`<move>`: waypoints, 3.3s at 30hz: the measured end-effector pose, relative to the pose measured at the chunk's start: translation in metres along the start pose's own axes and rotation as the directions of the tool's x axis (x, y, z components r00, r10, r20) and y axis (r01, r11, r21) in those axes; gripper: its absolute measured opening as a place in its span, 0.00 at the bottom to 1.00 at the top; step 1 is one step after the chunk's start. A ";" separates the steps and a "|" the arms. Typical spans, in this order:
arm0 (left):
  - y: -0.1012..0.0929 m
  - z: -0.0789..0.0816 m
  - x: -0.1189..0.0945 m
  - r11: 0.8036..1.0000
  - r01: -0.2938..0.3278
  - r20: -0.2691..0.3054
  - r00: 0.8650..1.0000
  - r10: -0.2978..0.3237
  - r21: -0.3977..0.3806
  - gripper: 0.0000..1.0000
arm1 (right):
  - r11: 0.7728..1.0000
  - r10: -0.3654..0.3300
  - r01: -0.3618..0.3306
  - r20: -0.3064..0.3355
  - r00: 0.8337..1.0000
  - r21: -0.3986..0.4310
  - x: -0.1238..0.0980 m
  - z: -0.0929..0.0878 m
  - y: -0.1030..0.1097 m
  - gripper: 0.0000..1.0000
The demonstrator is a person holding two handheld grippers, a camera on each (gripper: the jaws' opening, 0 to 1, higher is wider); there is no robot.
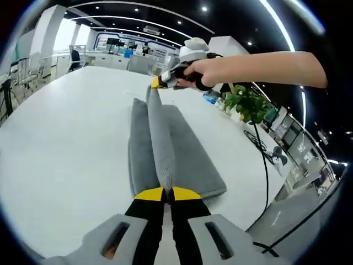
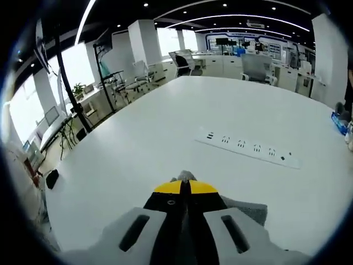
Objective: Fold the towel on the table until its edges align and the towel forms a compact rectangular stack.
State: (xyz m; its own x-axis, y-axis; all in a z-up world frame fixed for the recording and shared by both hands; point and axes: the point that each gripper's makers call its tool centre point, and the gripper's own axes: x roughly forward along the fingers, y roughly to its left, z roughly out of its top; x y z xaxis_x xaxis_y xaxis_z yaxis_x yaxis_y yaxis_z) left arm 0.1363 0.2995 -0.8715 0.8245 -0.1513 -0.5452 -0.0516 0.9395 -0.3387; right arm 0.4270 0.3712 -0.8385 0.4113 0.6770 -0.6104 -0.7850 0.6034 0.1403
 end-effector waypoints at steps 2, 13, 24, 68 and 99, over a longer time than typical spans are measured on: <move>0.003 -0.003 0.001 1.000 -0.005 -0.011 1.000 0.004 -0.005 0.04 | 1.000 0.003 -0.003 -0.002 1.000 0.004 0.003 -0.001 0.002 0.00; 0.018 -0.012 0.005 0.998 -0.032 -0.040 0.999 0.030 -0.045 0.05 | 1.000 0.021 -0.021 -0.012 1.000 -0.020 0.023 -0.009 0.010 0.00; 0.041 -0.018 0.008 0.994 -0.072 -0.064 0.996 0.067 -0.081 0.07 | 0.998 0.046 -0.047 -0.022 0.999 -0.032 0.032 -0.014 0.014 0.03; 0.057 0.048 0.058 0.961 -0.024 -0.094 0.994 0.051 0.274 0.24 | 0.998 0.057 -0.056 -0.072 0.996 0.006 -0.044 -0.054 -0.049 0.26; 0.070 0.085 0.113 0.948 0.028 -0.149 0.989 0.020 0.317 0.56 | 0.977 0.043 -0.029 -0.060 0.997 0.210 -0.102 -0.137 -0.068 0.42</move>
State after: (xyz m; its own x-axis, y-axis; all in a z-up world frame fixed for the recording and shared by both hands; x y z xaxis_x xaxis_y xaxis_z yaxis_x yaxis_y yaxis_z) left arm 0.2737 0.3746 -0.8914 0.7303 -0.1763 -0.6600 0.1533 0.9838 -0.0932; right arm 0.3749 0.2037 -0.8928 0.3486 0.6757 -0.6496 -0.6822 0.6582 0.3185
